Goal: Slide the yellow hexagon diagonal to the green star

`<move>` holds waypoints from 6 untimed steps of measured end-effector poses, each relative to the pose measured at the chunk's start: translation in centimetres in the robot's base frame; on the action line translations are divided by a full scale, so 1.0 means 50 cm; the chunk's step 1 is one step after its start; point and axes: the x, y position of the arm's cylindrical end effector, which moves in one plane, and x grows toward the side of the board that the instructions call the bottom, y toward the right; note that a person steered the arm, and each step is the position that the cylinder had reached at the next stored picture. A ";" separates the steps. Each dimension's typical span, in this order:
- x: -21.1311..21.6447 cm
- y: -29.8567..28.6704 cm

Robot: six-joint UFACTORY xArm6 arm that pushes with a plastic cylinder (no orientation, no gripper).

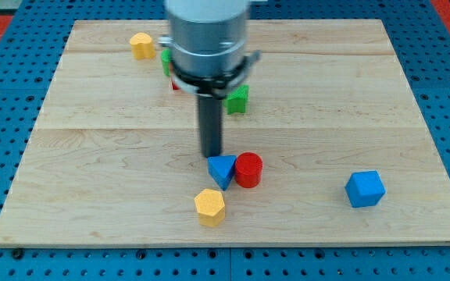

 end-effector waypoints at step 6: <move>0.179 0.260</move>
